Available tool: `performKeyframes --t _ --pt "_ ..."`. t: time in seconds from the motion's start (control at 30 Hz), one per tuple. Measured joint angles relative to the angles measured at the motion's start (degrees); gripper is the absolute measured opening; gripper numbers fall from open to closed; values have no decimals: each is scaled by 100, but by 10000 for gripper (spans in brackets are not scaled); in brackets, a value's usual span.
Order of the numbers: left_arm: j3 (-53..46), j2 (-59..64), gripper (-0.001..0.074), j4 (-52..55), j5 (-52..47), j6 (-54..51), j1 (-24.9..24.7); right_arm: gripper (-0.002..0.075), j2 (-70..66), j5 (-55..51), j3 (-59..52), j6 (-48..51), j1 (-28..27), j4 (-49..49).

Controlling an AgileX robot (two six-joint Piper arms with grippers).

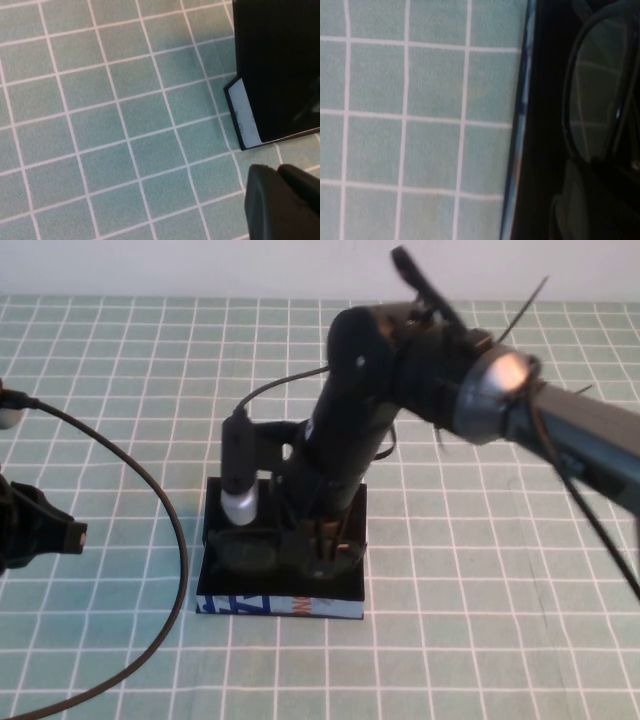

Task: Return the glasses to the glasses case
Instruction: Place the glasses in the glasses case

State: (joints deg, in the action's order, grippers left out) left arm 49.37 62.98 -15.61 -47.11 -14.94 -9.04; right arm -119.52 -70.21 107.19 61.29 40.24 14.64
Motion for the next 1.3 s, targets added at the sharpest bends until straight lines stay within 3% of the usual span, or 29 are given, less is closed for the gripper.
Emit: performKeyframes --t 0.4,0.63,0.83,1.03,1.17,1.3 --pt "0 0 0 0 -14 0 0 13 -324 0 222 -188 53 -94" --pt "0 0 0 -10 -14 13 0 99 -324 0 246 -434 53 -182" --pt "0 0 0 -52 -14 -92 0 116 -324 0 257 -442 53 -312" --pt "0 0 0 -826 -296 -1269 0 38 -289 140 397 -668 53 -479" --pt "0 144 0 -1687 -571 -2262 0 -1 -289 320 850 -1456 -23 -548" --pt "0 477 0 -1893 -590 -2525 -226 -10 -265 624 1174 -2607 -272 -548"
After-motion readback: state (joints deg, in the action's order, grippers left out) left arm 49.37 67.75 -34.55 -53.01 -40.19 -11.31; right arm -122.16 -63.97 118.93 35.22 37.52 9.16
